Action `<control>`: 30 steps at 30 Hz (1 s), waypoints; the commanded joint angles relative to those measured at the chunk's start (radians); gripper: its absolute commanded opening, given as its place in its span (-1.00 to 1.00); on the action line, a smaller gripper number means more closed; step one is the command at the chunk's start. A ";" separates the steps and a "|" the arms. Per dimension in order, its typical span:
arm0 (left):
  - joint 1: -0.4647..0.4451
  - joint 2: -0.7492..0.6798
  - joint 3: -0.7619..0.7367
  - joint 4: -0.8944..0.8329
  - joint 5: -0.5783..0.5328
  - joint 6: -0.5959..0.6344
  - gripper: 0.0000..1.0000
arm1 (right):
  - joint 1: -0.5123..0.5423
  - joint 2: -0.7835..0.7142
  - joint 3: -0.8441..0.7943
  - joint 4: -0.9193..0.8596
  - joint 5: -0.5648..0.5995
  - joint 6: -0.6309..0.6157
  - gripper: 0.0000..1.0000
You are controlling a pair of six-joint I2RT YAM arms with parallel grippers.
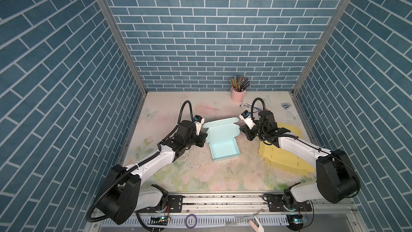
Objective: Fold the paper box
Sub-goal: 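Hold the blue lid upright with both grippers above the tray's open side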
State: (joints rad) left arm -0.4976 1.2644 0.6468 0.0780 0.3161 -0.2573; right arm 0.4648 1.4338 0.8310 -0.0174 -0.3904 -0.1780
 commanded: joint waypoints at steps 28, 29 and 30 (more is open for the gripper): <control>0.002 -0.007 0.042 -0.043 0.012 0.054 -0.97 | -0.044 0.194 0.217 -0.123 -0.236 -0.160 -0.18; 0.002 -0.007 0.043 -0.044 0.012 0.053 -0.97 | -0.044 0.197 0.220 -0.129 -0.238 -0.161 -0.20; 0.002 -0.008 0.043 -0.045 0.012 0.053 -0.97 | -0.044 0.201 0.222 -0.134 -0.238 -0.163 -0.21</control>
State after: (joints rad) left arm -0.4976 1.2530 0.6670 0.0395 0.3260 -0.2157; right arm 0.4198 1.6138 1.0290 -0.1024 -0.5919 -0.2794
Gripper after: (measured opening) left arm 0.047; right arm 0.398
